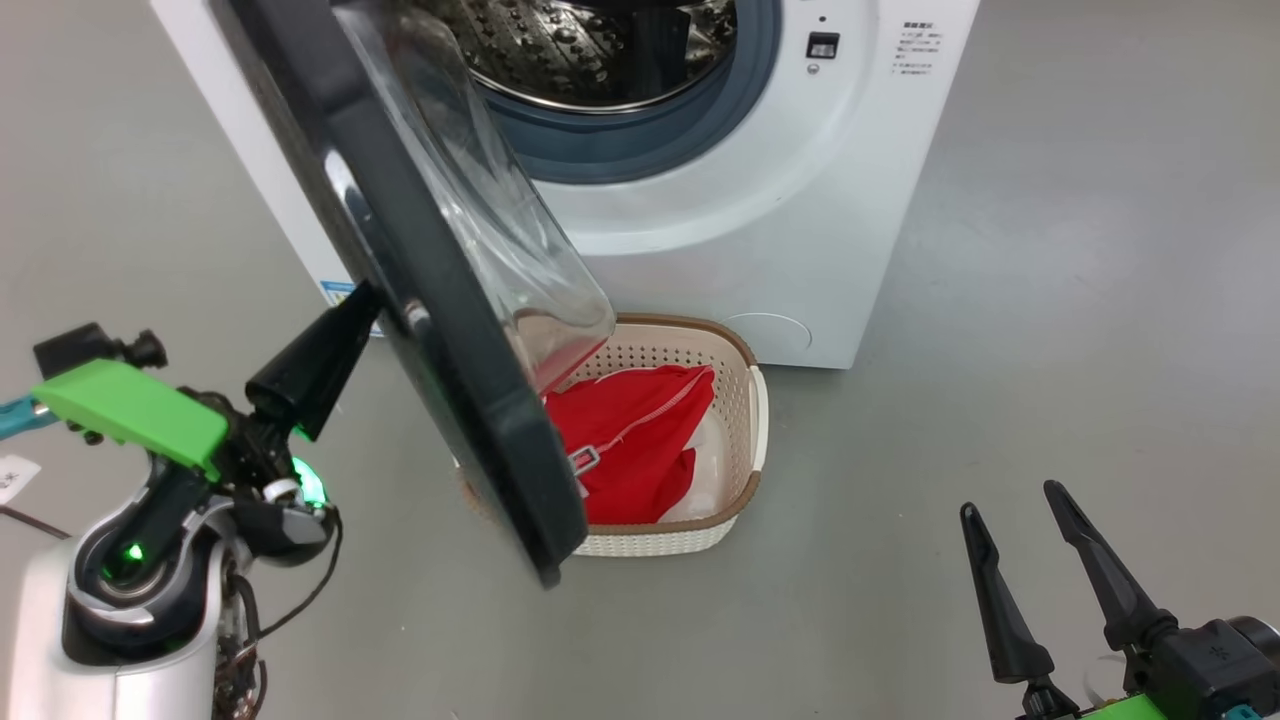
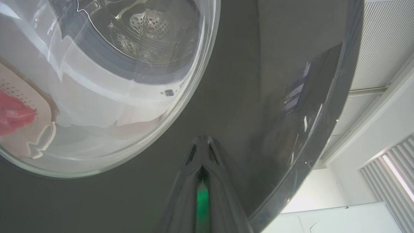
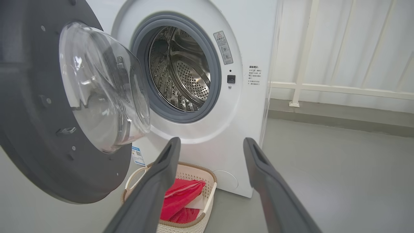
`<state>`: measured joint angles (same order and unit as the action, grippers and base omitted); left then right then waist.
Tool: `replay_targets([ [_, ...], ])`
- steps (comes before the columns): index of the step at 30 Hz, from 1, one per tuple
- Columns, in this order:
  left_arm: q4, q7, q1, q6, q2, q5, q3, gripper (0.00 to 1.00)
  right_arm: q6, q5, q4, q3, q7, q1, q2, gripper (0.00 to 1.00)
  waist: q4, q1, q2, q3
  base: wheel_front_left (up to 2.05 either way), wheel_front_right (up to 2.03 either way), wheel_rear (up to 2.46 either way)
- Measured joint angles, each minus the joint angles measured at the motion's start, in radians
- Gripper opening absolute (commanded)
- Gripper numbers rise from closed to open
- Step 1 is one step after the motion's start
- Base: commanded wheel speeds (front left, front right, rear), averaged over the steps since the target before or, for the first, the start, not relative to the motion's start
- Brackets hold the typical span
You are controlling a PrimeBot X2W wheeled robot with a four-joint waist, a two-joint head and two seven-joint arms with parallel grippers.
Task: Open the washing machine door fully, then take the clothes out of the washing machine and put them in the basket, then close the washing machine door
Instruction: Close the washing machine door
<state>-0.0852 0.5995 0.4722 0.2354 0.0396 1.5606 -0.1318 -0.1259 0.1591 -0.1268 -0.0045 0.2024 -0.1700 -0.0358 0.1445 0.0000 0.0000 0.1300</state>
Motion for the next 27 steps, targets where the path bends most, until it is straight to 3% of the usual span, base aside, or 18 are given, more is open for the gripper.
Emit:
replay_targets([
  [27,-0.071,-0.159,0.116,-0.07,-0.005,0.067,0.097,0.0,0.0,0.006,-0.001,0.013,0.005,0.034,0.0,1.0,-0.117,0.0,0.0,0.064,0.0,0.0,0.0],
])
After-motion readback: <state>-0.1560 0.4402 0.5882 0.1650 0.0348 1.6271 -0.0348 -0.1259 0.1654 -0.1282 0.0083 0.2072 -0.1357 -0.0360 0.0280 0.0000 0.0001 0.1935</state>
